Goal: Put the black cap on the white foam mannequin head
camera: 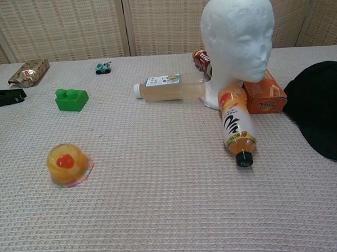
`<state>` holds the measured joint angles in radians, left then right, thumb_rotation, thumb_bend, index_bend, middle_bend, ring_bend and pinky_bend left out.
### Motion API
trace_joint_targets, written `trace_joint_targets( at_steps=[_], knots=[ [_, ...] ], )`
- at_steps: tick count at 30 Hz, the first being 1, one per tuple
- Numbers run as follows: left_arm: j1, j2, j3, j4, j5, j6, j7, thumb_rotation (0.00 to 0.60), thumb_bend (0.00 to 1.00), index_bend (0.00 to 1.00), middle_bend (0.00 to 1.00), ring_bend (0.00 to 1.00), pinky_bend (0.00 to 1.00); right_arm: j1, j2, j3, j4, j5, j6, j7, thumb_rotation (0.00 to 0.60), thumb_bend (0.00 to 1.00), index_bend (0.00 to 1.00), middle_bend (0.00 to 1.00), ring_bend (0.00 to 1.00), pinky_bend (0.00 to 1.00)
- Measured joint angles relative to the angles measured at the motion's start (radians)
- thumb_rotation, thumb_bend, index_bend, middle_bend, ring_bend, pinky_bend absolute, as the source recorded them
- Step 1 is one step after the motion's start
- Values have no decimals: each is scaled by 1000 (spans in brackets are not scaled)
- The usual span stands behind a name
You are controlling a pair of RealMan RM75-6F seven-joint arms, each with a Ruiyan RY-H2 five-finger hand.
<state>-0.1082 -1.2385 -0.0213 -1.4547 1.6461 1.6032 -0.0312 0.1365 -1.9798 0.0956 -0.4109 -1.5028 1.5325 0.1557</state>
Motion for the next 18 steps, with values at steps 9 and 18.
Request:
trace_joint_targets(
  at_steps=[9, 18],
  knots=[
    [2, -2, -8, -4, -15, 2, 12, 600, 153, 0, 0, 0, 148, 12, -52, -4, 75, 3, -13, 27, 600, 202, 473, 1000, 1000, 1000],
    [-3, 29, 6, -37, -24, -42, -27, 600, 153, 0, 0, 0, 148, 31, -106, 19, 134, 25, -10, 71, 600, 209, 476, 1000, 1000, 1000]
  ],
)
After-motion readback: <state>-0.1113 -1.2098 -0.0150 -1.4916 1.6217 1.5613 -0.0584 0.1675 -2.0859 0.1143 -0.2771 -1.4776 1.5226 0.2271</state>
